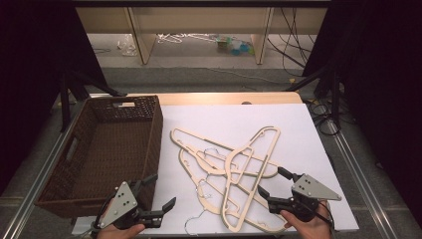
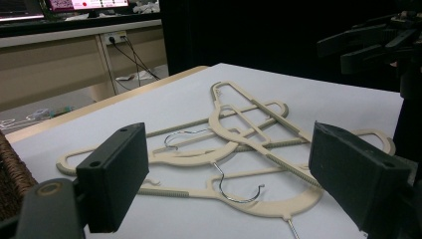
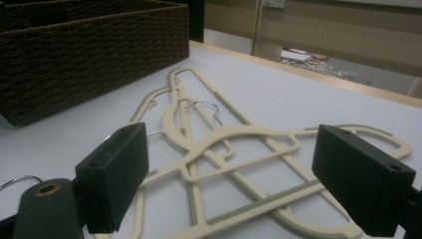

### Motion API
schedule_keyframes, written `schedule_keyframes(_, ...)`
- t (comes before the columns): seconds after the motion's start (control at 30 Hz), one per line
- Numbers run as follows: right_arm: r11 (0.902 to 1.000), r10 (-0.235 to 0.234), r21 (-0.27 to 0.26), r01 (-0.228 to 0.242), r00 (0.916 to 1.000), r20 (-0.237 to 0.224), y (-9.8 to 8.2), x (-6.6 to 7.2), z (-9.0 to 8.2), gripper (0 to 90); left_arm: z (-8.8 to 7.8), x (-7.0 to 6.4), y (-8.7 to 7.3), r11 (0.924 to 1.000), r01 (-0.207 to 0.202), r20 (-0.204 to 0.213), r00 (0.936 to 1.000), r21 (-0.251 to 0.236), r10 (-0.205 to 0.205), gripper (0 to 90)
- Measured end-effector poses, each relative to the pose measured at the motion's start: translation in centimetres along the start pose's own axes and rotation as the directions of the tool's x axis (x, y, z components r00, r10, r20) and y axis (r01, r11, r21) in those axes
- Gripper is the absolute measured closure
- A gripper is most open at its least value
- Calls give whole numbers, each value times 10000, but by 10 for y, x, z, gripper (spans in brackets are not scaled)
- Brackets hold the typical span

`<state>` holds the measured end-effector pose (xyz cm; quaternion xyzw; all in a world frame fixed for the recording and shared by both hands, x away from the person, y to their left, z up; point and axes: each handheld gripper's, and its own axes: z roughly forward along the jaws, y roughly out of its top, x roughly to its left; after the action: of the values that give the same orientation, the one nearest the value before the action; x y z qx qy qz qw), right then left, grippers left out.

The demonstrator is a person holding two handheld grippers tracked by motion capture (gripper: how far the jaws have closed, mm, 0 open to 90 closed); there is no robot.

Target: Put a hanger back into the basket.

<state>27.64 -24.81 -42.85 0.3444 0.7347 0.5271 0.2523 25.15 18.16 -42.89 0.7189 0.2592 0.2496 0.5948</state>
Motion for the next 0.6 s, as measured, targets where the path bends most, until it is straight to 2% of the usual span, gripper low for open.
schedule_keyframes(0.07, 10000, 31, 13, -31, 10000, 34, 0, 0, 1, 157, 0, 0, 0, 10000, 15, 35, 10000, -50, -15, 157)
schedule_keyframes(0.1, 9992, 53, 388, -54, 10000, 31, 0, 2, 1, 157, -1, 0, 0, 10000, -11, -40, 10000, 84, 11, 157)
schedule_keyframes(0.17, 9985, 66, 544, -65, 10000, -24, -2, 3, 3, 157, 0, 0, 0, 10000, 8, -9, 10000, -11, -8, 157)
schedule_keyframes(0.33, 9978, 84, 651, -91, 9999, 106, -3, 3, 4, 158, 0, -1, 0, 9999, 101, -22, 9999, 84, -101, 157)
schedule_keyframes(0.37, 9974, 105, 714, -114, 9999, 125, -3, 3, 4, 157, 0, 0, 0, 9999, -36, -1, 10000, 100, 36, 157)
schedule_keyframes(0.53, 9964, 156, 836, -160, 9999, 49, -4, 3, 6, 159, 1, -1, 0, 9999, 7, -15, 10000, 132, -7, 157)
schedule_keyframes(0.57, 9955, 195, 924, -200, 9998, 59, -4, 4, 7, 161, 1, 0, 0, 9998, -58, -15, 10000, 165, 58, 157)
schedule_keyframes(0.6, 9884, 322, 1481, -331, 9994, 88, -5, 6, 13, 162, 1, -1, -1, 9998, -61, 1, 10000, 181, 61, 157)
